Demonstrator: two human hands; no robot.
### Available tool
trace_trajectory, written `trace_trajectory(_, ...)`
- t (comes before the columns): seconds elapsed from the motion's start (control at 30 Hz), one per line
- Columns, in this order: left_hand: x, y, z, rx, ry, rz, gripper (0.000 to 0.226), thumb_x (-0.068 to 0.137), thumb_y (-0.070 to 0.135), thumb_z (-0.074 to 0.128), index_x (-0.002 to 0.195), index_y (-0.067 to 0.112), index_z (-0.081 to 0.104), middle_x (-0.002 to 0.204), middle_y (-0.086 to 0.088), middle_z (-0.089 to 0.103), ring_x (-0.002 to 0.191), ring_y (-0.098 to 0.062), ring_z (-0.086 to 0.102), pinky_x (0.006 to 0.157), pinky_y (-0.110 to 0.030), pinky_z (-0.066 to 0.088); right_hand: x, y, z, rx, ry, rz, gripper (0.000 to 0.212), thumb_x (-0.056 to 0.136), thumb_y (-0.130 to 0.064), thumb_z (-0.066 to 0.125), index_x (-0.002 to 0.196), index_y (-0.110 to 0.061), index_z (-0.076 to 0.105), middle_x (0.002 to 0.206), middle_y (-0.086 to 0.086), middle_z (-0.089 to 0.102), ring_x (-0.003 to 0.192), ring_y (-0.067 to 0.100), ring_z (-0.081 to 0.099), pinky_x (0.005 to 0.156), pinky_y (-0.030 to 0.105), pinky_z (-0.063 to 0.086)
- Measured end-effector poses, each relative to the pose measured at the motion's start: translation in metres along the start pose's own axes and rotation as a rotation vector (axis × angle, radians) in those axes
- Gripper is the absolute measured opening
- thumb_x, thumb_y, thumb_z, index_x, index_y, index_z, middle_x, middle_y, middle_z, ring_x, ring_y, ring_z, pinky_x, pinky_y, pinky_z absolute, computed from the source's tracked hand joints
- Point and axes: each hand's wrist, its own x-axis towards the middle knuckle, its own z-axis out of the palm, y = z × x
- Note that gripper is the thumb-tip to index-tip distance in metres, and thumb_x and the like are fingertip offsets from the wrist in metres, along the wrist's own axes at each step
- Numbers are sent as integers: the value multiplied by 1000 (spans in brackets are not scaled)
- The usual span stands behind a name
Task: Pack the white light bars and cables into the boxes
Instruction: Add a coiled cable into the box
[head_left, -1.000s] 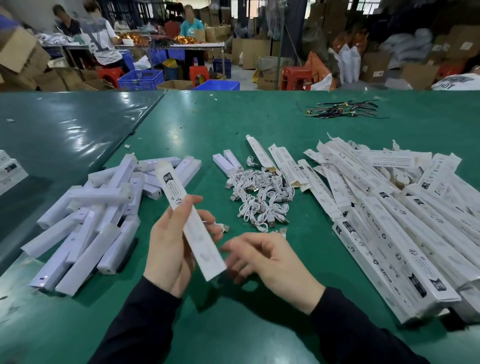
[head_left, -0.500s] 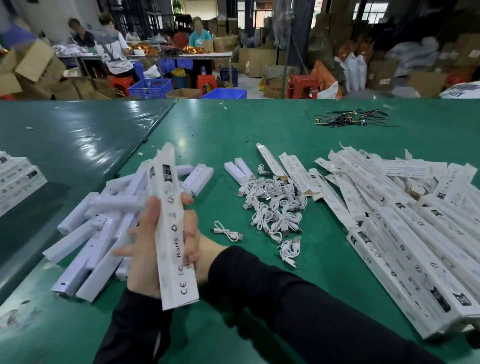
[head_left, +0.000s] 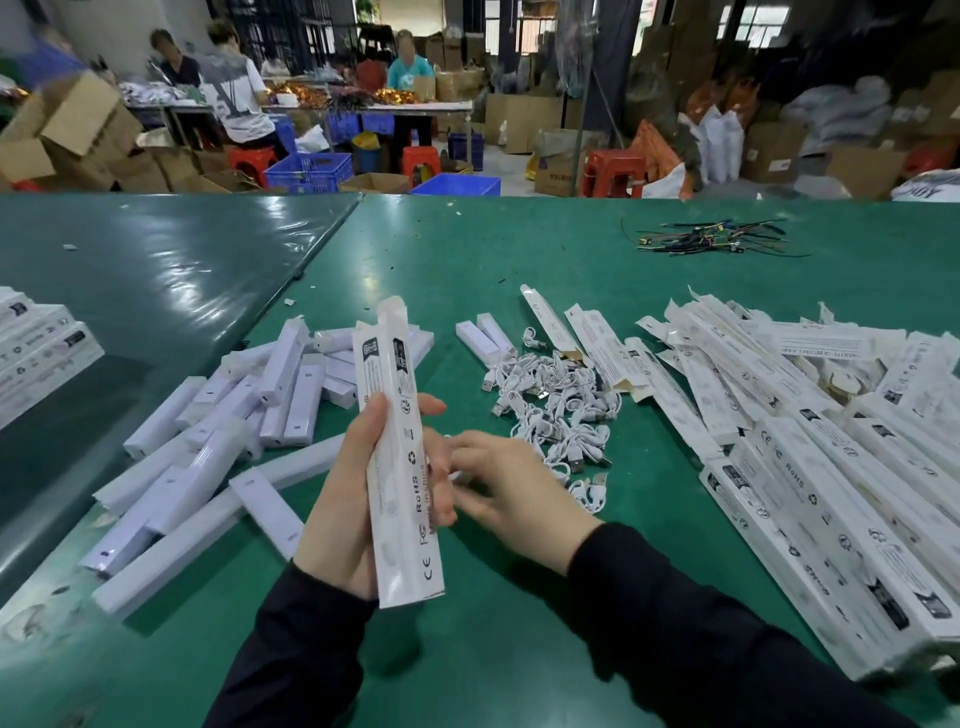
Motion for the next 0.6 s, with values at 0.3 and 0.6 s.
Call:
trace_trajectory(0.3,7,-21,-4,402,208,-59,42,79,43,61,96,6,61,65,-12,59,44,-21,54,46,-31,51,-39,18,-37,378,579,336,33,77,9,71,84,-22,78,87,-7,76,82,9,70,80,22,57)
trace_trajectory(0.6,10,-27,-4,369,341,-38,34,73,25,73,99,7,60,88,-5,74,56,-22,66,48,-30,55,-46,13,-68,1001,498,444,28,84,9,60,79,-10,80,98,13,75,94,20,69,74,23,58)
